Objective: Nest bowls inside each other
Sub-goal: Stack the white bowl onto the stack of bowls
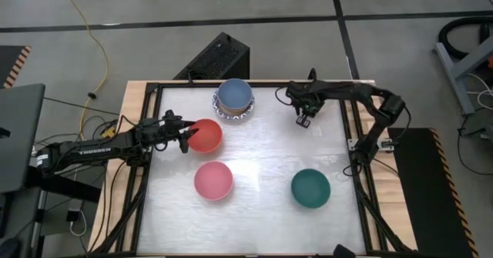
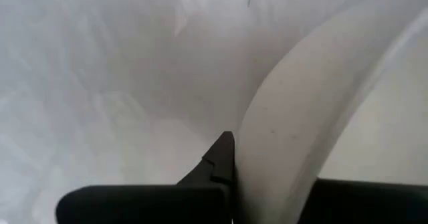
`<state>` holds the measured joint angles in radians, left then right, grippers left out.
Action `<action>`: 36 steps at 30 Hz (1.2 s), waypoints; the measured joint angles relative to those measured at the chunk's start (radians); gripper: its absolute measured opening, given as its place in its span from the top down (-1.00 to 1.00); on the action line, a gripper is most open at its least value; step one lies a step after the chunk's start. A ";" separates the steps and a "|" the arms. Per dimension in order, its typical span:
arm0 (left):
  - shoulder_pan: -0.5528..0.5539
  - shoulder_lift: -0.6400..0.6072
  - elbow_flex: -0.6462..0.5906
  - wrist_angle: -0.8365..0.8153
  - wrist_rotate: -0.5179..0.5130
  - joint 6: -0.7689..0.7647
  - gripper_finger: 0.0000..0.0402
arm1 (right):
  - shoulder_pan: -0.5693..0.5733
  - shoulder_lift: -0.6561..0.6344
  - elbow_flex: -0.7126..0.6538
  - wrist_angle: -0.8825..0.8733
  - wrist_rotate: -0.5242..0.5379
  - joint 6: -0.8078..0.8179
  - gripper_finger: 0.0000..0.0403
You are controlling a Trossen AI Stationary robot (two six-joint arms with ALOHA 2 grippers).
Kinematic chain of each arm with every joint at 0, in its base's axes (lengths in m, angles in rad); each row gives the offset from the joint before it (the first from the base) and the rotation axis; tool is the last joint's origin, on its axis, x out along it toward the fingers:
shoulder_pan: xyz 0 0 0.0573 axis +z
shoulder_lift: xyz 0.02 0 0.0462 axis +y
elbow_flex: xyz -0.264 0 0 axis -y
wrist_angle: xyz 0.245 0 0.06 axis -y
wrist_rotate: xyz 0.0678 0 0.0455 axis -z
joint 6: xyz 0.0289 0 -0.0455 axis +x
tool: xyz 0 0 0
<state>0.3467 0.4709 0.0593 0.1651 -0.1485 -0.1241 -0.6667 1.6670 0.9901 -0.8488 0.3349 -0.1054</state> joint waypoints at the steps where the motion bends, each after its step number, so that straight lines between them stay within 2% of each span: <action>1: 0.000 0.000 0.000 0.000 -0.002 0.000 0.26 | 0.001 -0.006 0.000 -0.001 0.000 0.000 0.82; 9: 0.000 0.000 0.000 0.001 -0.002 0.000 0.26 | 0.021 -0.030 0.000 0.000 -0.101 -0.008 0.82; 21: 0.000 0.000 0.000 0.001 -0.002 -0.002 0.26 | 0.208 -0.030 0.000 0.117 -0.141 -0.174 0.82; 26: 0.000 0.000 0.000 0.001 -0.002 -0.002 0.26 | 0.259 -0.030 0.000 0.140 -0.182 -0.241 0.75; 36: 0.000 0.000 0.000 -0.002 -0.002 -0.004 0.26 | 0.287 -0.030 0.002 0.147 -0.200 -0.203 0.71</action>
<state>0.3466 0.4709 0.0593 0.1633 -0.1505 -0.1279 -0.3794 1.6367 0.9916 -0.7014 0.1353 -0.3079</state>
